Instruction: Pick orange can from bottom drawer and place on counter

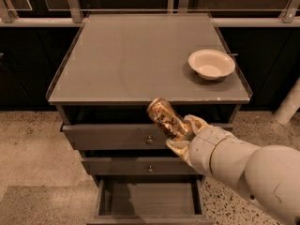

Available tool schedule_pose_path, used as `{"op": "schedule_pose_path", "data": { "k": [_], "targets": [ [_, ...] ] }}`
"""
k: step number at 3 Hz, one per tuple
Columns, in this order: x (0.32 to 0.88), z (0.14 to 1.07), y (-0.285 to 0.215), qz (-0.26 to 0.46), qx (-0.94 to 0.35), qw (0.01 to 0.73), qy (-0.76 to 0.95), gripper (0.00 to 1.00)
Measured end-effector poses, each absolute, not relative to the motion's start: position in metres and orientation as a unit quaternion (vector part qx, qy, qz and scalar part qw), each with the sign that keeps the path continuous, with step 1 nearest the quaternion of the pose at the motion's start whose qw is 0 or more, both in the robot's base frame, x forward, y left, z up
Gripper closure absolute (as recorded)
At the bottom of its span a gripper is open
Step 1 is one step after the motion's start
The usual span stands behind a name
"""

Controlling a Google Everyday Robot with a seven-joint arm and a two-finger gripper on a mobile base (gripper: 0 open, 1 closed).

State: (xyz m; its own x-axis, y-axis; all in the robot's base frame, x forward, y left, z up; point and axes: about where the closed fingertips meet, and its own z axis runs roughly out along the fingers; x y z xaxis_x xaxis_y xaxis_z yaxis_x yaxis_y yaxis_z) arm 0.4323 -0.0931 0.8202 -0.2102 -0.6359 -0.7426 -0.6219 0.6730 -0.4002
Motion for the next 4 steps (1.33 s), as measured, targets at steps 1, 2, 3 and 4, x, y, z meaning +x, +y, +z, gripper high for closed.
{"op": "schedule_pose_path", "data": {
  "k": [1, 2, 3, 4],
  "targets": [
    [0.450, 0.843, -0.091, -0.007, -0.418, 0.492, 0.764, 1.00],
    [0.478, 0.883, -0.086, -0.026, -0.456, 0.500, 0.736, 1.00],
    [0.512, 0.909, -0.077, -0.028, -0.487, 0.498, 0.717, 1.00],
    [0.560, 0.912, -0.055, -0.022, -0.536, 0.486, 0.690, 1.00]
  ]
}}
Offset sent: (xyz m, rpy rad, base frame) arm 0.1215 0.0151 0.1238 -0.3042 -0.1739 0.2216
